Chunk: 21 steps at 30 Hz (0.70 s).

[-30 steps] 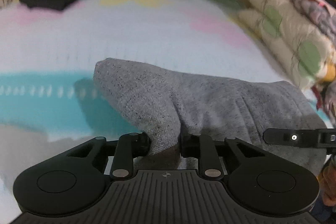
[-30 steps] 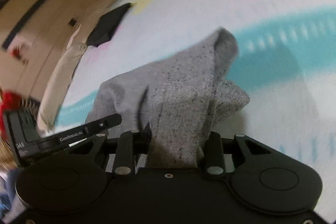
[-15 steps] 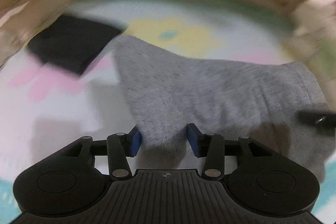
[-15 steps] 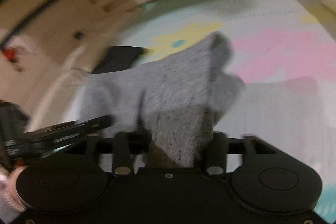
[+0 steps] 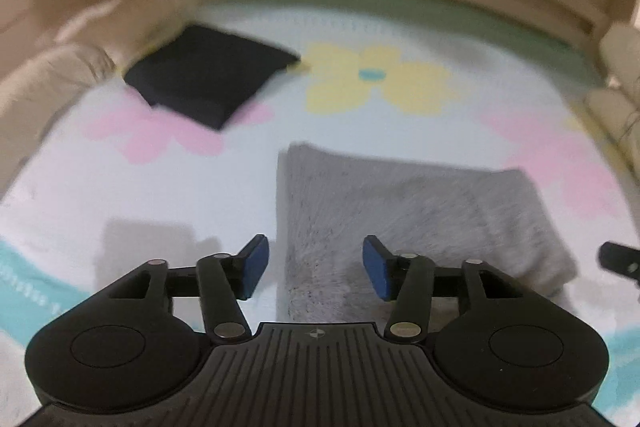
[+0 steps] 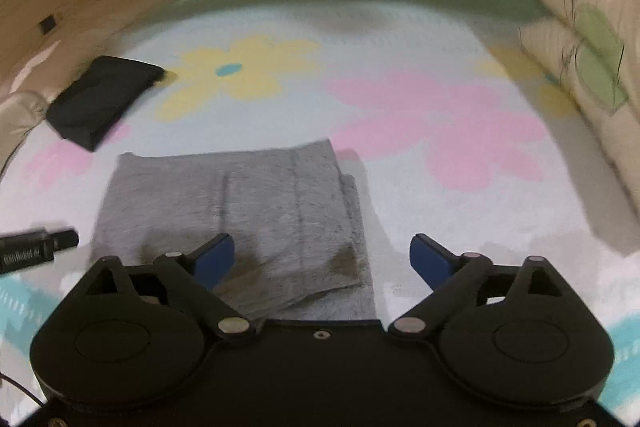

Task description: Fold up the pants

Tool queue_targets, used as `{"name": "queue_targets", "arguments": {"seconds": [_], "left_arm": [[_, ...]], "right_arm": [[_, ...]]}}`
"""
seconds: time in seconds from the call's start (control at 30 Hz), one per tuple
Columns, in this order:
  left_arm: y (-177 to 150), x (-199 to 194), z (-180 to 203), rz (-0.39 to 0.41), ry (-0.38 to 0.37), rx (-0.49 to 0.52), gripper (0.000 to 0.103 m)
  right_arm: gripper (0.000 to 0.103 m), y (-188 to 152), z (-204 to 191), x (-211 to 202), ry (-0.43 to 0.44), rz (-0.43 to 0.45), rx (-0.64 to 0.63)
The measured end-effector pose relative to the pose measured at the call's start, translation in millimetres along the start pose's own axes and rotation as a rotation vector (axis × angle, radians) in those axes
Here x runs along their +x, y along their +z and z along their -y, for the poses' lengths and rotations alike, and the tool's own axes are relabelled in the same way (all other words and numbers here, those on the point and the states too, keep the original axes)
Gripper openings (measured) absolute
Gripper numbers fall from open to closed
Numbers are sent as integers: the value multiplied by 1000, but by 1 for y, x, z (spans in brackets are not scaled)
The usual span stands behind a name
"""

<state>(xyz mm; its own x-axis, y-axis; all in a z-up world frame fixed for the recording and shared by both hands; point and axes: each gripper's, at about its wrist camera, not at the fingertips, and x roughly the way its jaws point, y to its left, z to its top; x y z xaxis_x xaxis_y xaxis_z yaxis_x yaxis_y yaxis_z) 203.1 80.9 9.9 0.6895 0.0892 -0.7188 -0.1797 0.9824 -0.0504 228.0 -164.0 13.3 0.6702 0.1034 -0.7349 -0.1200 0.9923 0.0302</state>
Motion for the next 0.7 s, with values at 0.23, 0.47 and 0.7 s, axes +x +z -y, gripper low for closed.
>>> {"name": "queue_targets", "arguments": {"seconds": [0.23,0.47,0.7], "left_arm": [[-19,-55,18,152,83,54,71],[-37,-72,22,137,17,36,72],[-39,-59,23,84,-5,14,72]], "right_arm": [[102,-4,-25,-50,-7,58,-4],[102,-26,-36,-72,27,45,10],[102,-35,-37,-73,-5,50,10]]}}
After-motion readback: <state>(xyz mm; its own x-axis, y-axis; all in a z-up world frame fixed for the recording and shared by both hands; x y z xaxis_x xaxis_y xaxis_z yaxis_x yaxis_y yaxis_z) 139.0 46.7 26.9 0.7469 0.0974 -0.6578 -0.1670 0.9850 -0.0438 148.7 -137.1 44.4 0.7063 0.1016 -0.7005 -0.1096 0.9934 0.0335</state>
